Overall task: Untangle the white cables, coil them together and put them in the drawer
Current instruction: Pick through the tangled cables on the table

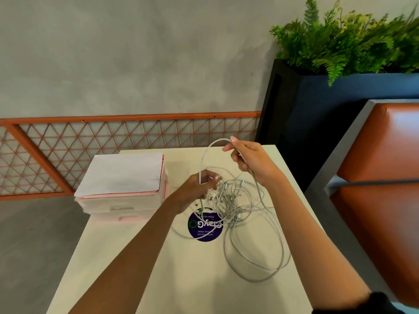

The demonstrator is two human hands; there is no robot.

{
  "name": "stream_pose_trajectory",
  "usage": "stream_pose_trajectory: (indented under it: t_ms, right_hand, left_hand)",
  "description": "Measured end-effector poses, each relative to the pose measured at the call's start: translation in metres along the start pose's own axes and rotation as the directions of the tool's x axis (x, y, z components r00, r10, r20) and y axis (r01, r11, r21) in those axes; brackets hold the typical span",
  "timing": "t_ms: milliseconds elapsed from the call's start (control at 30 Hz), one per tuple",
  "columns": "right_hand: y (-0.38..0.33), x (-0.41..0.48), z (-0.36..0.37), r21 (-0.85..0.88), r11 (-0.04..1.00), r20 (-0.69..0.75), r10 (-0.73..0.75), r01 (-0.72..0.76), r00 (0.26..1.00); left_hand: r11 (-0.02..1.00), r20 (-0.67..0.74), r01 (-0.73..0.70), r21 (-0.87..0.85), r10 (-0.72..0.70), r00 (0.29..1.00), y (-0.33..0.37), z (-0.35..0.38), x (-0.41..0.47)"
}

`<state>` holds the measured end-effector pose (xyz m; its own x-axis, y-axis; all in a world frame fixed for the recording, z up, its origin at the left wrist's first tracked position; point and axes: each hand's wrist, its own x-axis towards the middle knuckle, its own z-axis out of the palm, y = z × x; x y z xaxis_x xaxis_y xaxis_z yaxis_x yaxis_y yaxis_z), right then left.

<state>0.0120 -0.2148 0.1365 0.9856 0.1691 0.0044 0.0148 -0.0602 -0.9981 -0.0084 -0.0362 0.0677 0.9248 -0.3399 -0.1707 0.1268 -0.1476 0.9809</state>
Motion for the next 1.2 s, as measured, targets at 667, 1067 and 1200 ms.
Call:
stream_pose_trajectory:
  t_ms: [667, 1067, 1200]
  right_hand:
    - [0.114, -0.043, -0.048, -0.783, 0.599, 0.088, 0.375, -0.169, 0.923]
    - [0.026, -0.034, -0.065, -0.570, 0.820, -0.286, -0.261, 0.054, 0.922]
    - [-0.020, -0.026, -0.053, -0.533, 0.826, -0.182, -0.324, 0.184, 0.928]
  left_hand:
    - [0.899, -0.161, -0.281, -0.336, 0.239, 0.958, 0.059, 0.001, -0.027]
    - [0.971, -0.366, -0.237, -0.005, 0.219, 0.904, 0.028, -0.033, -0.037]
    - [0.983, -0.325, -0.179, 0.047, 0.184, 0.927, 0.020, -0.017, -0.034]
